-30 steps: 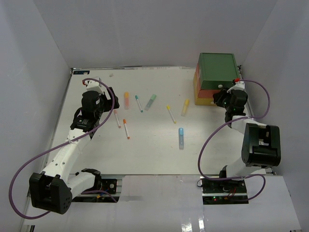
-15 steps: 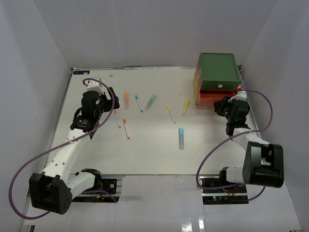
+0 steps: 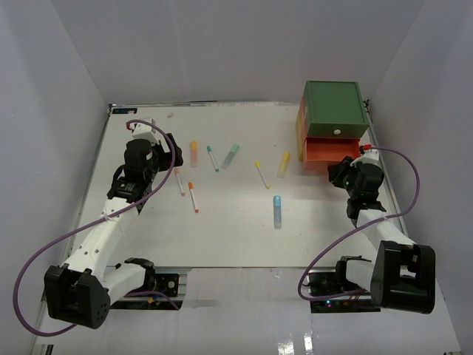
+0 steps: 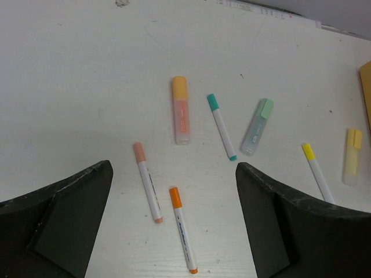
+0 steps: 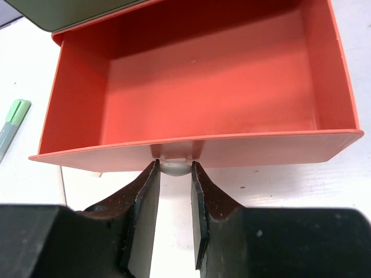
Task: Sort the stationery into containers
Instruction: Open the drawer in the storage box.
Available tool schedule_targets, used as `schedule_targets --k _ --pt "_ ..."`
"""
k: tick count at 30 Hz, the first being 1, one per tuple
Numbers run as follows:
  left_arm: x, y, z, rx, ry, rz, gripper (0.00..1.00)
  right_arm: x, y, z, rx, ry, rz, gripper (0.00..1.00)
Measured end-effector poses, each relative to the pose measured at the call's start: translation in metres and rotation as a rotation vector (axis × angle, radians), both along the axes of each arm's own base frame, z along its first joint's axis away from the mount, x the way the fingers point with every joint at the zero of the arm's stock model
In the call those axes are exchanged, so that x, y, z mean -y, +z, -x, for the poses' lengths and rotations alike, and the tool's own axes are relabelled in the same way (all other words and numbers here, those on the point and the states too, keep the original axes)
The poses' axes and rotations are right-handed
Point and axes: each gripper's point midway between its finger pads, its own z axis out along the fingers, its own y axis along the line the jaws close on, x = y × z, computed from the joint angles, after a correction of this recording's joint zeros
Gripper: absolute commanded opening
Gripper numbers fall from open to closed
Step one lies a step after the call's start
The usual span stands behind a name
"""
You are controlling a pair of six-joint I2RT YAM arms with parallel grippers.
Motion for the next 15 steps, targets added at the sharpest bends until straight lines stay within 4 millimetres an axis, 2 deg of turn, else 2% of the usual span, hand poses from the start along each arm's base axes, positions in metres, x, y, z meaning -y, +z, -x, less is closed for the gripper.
schedule_targets --k 8,9,15 --pt "0.0 0.0 0.0 0.0 0.0 0.0 0.98 -0.001 0.007 0.014 -0.001 0.005 0.01 0.41" --pt "0.0 0.0 0.0 0.0 0.0 0.0 0.98 -0.001 0.01 0.017 0.003 0.008 0.017 0.46" --pt "0.0 0.0 0.0 0.0 0.0 0.0 0.98 -0.002 0.035 0.033 0.043 0.013 0.038 0.63"
